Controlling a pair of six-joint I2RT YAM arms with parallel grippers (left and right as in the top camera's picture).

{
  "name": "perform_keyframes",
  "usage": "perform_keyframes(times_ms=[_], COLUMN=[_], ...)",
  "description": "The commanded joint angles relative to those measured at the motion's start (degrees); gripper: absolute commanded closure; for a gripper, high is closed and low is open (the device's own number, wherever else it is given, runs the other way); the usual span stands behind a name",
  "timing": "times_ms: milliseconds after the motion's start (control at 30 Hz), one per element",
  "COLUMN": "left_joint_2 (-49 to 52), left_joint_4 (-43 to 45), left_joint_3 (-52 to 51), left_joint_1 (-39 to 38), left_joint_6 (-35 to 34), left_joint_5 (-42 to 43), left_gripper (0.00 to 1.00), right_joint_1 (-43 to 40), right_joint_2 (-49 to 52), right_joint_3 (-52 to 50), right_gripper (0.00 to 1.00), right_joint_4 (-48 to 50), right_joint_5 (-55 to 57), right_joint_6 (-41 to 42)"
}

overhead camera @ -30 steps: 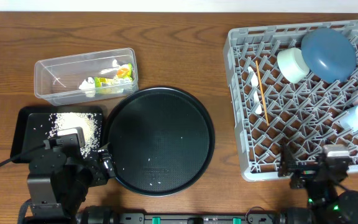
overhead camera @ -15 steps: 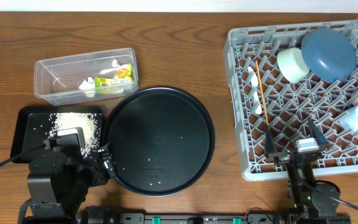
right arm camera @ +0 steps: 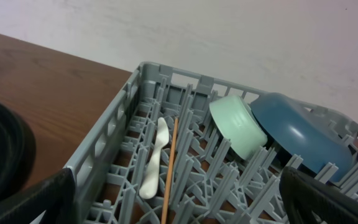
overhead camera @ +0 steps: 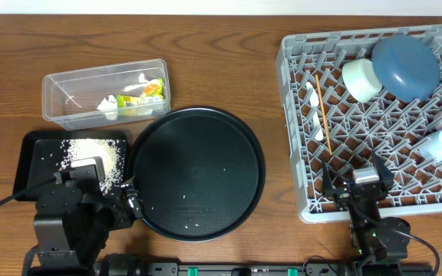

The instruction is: Sort waste into correct bins and load items into the dishwasher rack

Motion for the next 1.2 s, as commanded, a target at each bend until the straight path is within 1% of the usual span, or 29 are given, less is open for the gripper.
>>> perform_keyframes(times_ms=[0, 800, 967, 1067, 1167], left_joint_2=[-0.2, -0.2, -0.6, -2.4, -6.3], left_joint_4=[0.1, 0.1, -1.6, -0.2, 4.2], left_joint_3=[-0.2, -0.2, -0.4, -2.1, -6.4], left_joint_1=[0.2, 0.2, 0.2, 0.2, 0.2], left_joint_6=[-0.5, -0.5, -0.3, 1.6, 4.3], left_joint_5=[-0.1, -0.1, -3.7, -4.8, -4.8], left_gripper=[0.11, 0.11, 0.11, 0.11, 0.11], right_joint_1=[0.4, 0.4, 0.4, 0.4, 0.4], right_joint_2=[-0.4, -0.4, -0.4, -0.4, -0.4], right_joint_3=[-0.1, -0.1, -0.1, -0.1, -0.1], right_gripper=[0.01, 0.01, 0.01, 0.01, 0.01], right_joint_4=[-0.3, -0.3, -0.3, -0.3, -0.3], right_joint_5=[0.4, 0.4, 0.4, 0.4, 0.4], right_joint_6=[0.9, 0.9, 0.9, 0.9, 0.9])
